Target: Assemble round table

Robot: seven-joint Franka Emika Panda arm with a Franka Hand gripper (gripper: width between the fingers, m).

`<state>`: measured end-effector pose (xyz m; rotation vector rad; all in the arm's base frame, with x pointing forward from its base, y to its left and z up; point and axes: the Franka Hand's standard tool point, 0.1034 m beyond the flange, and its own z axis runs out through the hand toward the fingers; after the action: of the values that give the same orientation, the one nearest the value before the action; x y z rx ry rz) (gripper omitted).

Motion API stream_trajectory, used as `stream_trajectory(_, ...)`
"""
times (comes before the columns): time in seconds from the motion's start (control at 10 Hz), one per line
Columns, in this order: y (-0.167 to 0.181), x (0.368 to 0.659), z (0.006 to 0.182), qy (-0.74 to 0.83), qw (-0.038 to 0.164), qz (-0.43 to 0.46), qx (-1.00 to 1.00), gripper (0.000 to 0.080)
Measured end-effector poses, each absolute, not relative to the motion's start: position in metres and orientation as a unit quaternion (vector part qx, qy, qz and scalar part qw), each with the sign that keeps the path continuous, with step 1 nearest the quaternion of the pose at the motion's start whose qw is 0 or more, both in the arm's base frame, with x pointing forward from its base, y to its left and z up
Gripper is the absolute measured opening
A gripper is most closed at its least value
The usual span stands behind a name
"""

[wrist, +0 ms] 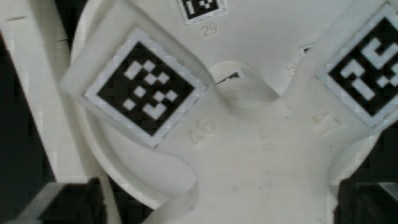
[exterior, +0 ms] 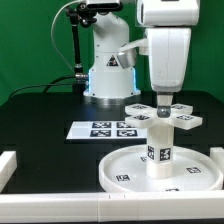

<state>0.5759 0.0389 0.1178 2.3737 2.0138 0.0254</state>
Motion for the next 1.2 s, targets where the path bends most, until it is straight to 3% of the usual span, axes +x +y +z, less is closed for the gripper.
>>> stream_trajectory(1.2, 0.037, 0.566, 0.101, 0.644, 0.008, -0.001, 0.765, 0.0649)
